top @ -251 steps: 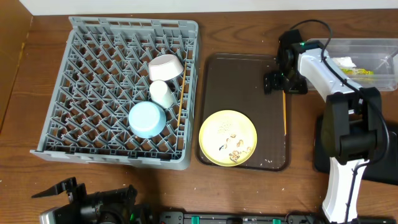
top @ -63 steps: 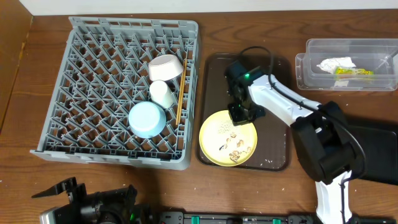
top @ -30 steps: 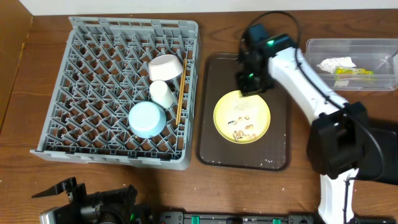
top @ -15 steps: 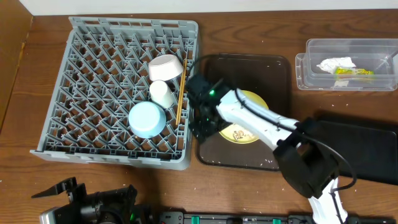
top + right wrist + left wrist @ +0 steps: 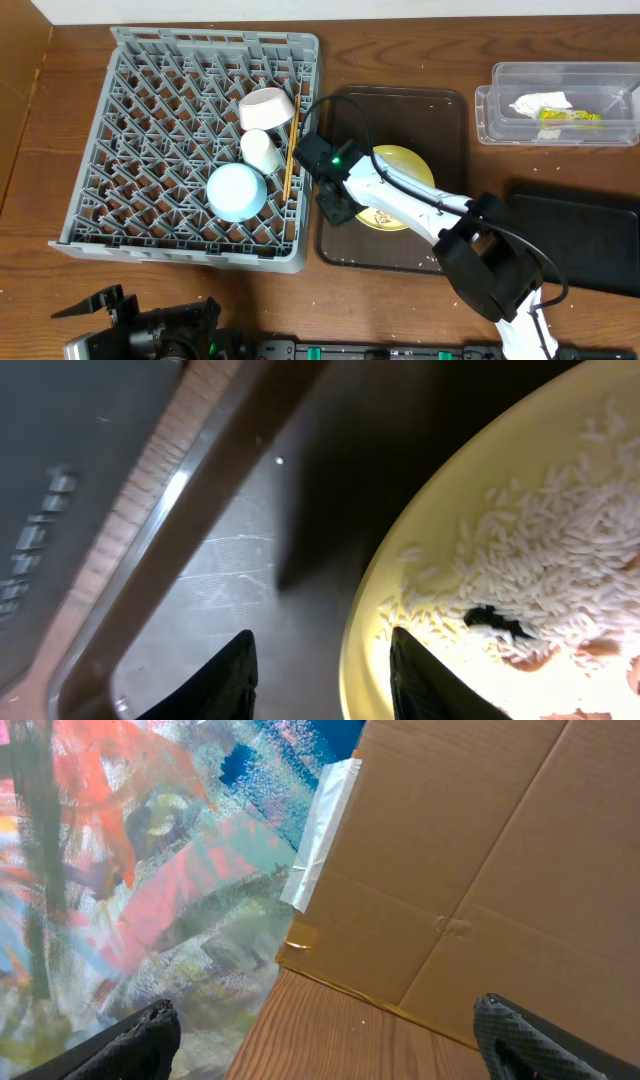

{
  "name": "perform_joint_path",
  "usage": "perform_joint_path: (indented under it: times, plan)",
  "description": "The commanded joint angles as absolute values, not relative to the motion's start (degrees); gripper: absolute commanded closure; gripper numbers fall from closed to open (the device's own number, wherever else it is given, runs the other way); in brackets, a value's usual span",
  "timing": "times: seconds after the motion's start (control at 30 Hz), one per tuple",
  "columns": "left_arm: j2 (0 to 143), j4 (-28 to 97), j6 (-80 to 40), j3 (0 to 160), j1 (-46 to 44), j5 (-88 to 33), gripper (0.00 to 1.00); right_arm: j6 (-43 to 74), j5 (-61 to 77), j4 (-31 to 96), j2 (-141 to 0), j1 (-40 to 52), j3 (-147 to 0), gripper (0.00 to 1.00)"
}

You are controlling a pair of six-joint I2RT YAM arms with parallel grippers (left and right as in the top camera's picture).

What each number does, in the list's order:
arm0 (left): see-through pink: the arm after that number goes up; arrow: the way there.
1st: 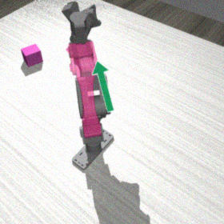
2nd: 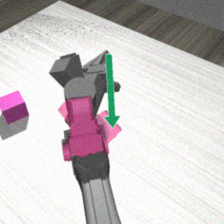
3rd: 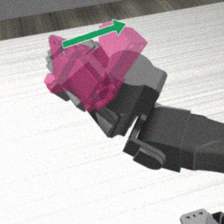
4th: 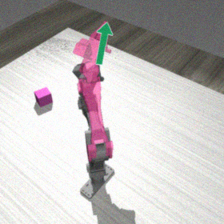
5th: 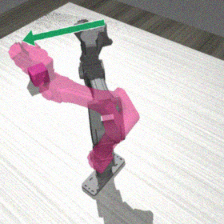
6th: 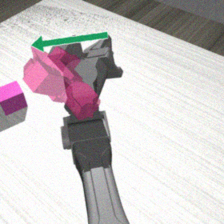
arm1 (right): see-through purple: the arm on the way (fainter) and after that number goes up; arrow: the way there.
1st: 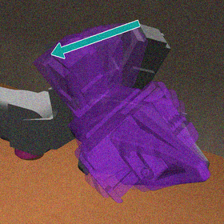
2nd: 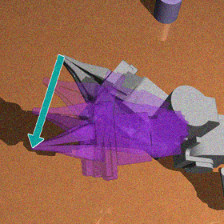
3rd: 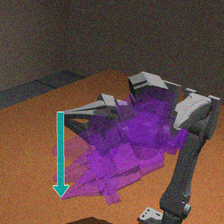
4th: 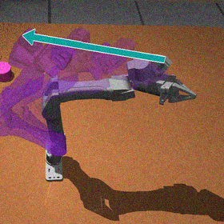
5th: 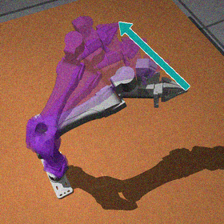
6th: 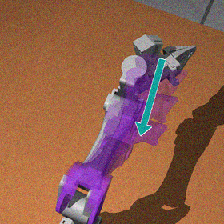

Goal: Sort waste into correct bins and load items into the dishwasher
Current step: 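Lift the yellow plate off the tray with the right gripper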

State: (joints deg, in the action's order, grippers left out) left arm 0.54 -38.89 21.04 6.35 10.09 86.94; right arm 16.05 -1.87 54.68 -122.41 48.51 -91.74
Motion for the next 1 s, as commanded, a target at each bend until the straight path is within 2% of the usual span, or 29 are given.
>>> perform_joint_path:
  times: [0.0, 0.1, 0.17, 0.3, 0.33, 0.4, 0.77, 0.97]
  plan:
    - [0.23, -39.13, 21.37, 7.31, 10.22, 89.89, 0.05, 17.26, -3.22, 52.95, -122.58, 48.82, -88.4, 0.57]
    - [0.23, -39.11, 21.39, 7.31, 10.22, 89.89, 0.05, 18.24, -3.2, 51.11, -122.58, 48.75, -86.43, 0.59]
    - [0.23, -39.11, 21.37, 7.31, 10.22, 89.89, 0.05, 18.22, -3.22, 51.13, -122.58, 48.71, -86.43, 0.64]
    - [0.23, -39.13, 21.37, 7.31, 10.22, 89.89, 0.05, 18.22, -3.68, 50.85, -122.58, 48.71, -86.48, 0.85]
    - [0.23, -39.11, 21.39, 7.31, 10.22, 89.89, 0.05, 18.22, -4.43, 50.94, -122.58, 48.73, -86.5, 0.93]
    - [0.23, -39.11, 21.37, 7.31, 10.22, 89.89, 0.05, 18.2, -4.95, 51.13, -122.58, 48.73, -86.59, 0.99]
    - [0.23, -39.11, 21.37, 7.31, 10.22, 89.89, 0.05, 18.48, -9.56, 53.39, -122.56, 48.71, -88.53, 0.99]
    - [0.23, -39.11, 21.39, 7.31, 10.22, 89.89, 0.05, 22.31, -13.76, 54.85, -122.56, 48.73, -90.37, 0.99]
